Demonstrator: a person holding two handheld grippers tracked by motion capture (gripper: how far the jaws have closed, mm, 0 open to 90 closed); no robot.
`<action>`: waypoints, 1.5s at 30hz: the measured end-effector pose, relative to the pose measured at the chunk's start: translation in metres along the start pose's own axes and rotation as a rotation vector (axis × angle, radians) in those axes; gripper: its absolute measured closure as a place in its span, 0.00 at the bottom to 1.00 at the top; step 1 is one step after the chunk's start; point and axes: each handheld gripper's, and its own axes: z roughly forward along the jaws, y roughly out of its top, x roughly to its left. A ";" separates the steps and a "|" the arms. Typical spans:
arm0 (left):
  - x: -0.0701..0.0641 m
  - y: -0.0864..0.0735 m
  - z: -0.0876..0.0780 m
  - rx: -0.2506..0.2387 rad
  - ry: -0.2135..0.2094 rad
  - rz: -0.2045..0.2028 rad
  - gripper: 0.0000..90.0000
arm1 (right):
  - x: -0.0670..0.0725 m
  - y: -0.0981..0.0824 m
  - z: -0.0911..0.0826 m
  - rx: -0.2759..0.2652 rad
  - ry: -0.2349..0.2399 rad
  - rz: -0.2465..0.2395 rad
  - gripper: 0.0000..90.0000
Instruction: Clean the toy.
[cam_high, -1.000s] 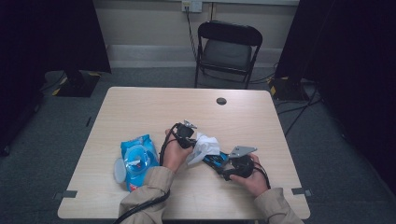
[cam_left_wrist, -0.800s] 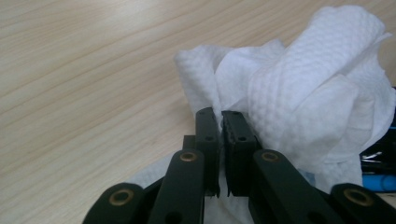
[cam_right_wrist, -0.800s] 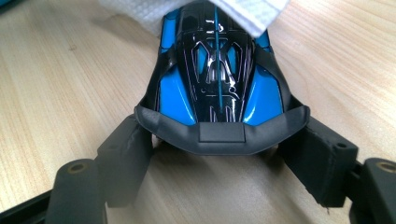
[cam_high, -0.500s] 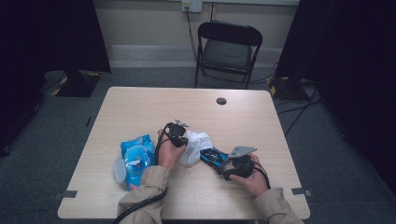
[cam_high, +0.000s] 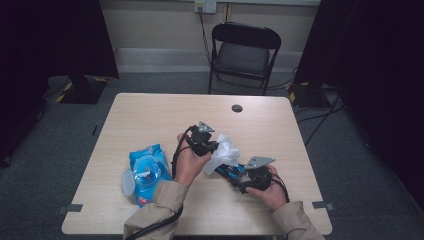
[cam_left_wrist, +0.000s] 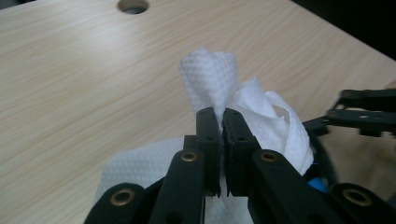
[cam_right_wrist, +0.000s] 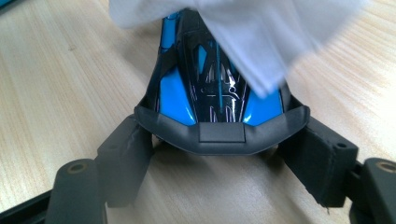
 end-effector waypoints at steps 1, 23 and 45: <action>-0.005 0.001 0.002 0.004 -0.020 0.007 0.96 | 0.000 0.000 0.000 0.000 0.000 0.000 0.29; -0.038 -0.020 0.051 0.071 -0.139 0.043 0.89 | 0.000 0.000 0.000 0.000 0.000 -0.004 0.29; -0.035 -0.020 0.059 0.095 -0.122 0.078 0.95 | 0.000 0.000 0.000 0.000 0.000 -0.004 0.29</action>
